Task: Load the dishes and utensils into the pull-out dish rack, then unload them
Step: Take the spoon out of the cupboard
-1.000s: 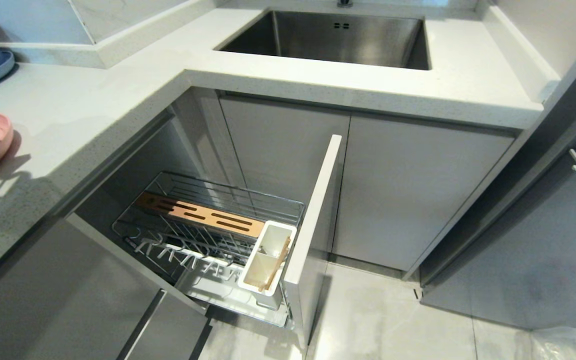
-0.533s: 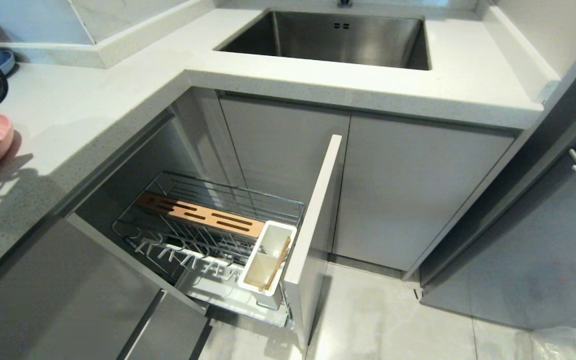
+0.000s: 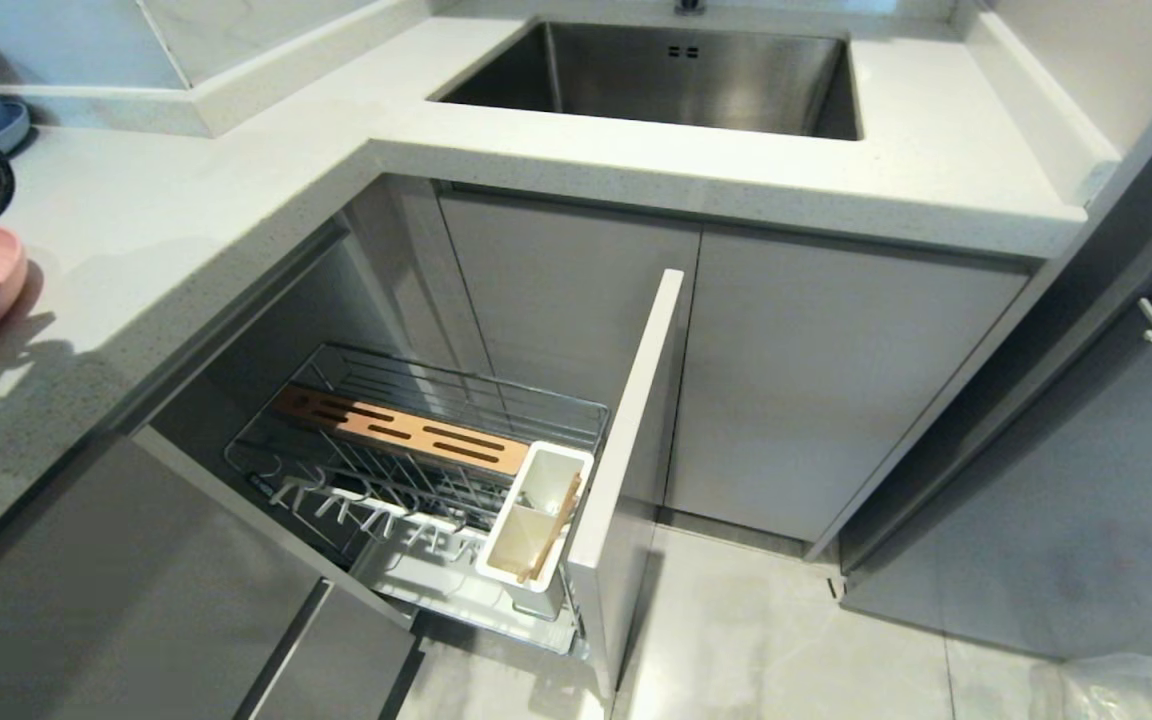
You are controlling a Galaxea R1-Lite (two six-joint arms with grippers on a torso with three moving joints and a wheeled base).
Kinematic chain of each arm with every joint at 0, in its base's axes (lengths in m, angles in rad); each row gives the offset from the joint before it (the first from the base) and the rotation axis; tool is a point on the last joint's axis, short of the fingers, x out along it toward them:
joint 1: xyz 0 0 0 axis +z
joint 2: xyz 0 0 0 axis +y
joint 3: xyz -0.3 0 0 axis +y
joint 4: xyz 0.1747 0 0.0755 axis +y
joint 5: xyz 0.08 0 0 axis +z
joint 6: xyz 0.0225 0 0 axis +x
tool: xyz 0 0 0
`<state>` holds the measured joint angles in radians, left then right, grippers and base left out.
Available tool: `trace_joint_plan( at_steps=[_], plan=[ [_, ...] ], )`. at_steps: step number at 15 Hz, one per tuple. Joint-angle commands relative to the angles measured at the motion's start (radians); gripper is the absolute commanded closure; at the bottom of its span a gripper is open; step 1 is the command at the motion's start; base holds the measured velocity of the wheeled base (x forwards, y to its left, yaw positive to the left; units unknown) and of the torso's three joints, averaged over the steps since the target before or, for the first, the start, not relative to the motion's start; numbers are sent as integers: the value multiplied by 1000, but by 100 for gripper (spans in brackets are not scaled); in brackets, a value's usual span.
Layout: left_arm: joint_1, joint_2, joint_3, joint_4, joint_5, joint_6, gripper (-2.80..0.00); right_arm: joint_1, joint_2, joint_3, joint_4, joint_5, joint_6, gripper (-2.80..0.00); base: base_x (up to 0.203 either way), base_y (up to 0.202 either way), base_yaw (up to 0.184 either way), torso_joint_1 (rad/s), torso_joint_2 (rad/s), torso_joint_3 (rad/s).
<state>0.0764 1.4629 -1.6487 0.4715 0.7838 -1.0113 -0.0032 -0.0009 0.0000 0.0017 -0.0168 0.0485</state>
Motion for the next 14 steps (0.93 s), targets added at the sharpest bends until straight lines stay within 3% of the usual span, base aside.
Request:
trace_joint_plan(
  at_steps=[1, 14],
  plan=[
    [0, -12, 1, 1, 20, -6, 0, 0, 1, 2, 0, 0, 1, 0, 0, 0, 0, 0, 0, 0],
    [2, -22, 73, 6, 49, -33, 0, 0, 1, 2, 0, 0, 1, 0, 0, 0, 0, 0, 0, 0]
  ],
)
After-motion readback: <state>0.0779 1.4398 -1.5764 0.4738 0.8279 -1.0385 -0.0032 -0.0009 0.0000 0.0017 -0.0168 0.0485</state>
